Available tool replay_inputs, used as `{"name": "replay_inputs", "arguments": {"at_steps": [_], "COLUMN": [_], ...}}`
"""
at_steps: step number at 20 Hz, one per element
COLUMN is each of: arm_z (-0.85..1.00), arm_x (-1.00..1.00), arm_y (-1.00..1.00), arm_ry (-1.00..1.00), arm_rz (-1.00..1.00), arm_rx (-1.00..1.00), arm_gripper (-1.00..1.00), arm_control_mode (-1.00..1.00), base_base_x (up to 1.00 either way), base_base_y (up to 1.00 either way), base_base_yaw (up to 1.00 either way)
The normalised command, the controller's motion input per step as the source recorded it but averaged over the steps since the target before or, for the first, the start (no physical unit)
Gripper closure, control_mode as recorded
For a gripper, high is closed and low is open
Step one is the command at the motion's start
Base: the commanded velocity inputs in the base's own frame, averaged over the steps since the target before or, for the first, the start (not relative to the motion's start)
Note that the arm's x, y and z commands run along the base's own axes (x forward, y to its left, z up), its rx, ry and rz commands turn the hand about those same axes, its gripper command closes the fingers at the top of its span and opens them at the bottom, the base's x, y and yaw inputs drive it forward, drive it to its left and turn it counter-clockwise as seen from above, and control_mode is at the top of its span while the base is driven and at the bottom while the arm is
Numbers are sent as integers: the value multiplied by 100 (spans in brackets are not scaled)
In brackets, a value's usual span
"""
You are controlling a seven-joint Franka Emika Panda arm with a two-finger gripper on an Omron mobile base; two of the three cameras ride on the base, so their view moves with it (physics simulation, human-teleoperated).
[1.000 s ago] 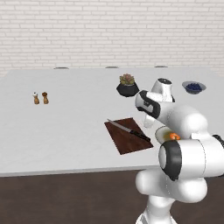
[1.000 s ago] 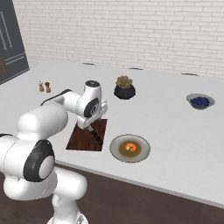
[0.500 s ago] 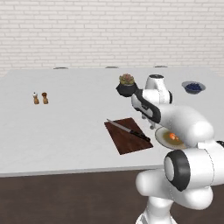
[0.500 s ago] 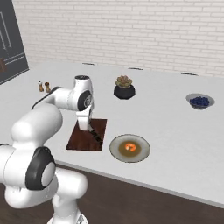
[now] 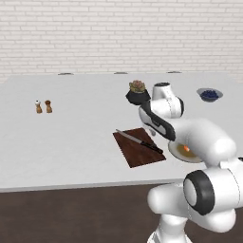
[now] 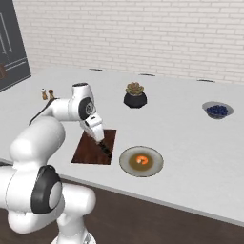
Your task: Pick up the knife from the drawer and place it on the cutting board. Then place the meat from the plate to the cutting board.
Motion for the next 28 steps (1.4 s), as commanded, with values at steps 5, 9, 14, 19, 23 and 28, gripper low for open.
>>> {"name": "replay_inputs", "arguments": {"at_steps": [5, 9, 14, 19, 23, 28], "arm_z": [0, 0, -16, -30, -41, -41], "arm_x": [3, 24, 14, 26, 35, 42], "arm_y": [-81, -93, -70, -53, -38, -32], "arm_ry": [14, 11, 11, 6, 5, 3], "arm_rz": [58, 40, 16, 13, 11, 9], "arm_rx": [0, 0, 1, 2, 4, 3], "arm_gripper": [-100, -100, -100, -100, -100, -100], "arm_control_mode": [-100, -100, -100, -100, -100, -100], "base_base_x": [0, 0, 0, 0, 0, 0], "base_base_y": [0, 0, 0, 0, 0, 0], "base_base_yaw": [0, 0, 0, 0, 0, 0]}}
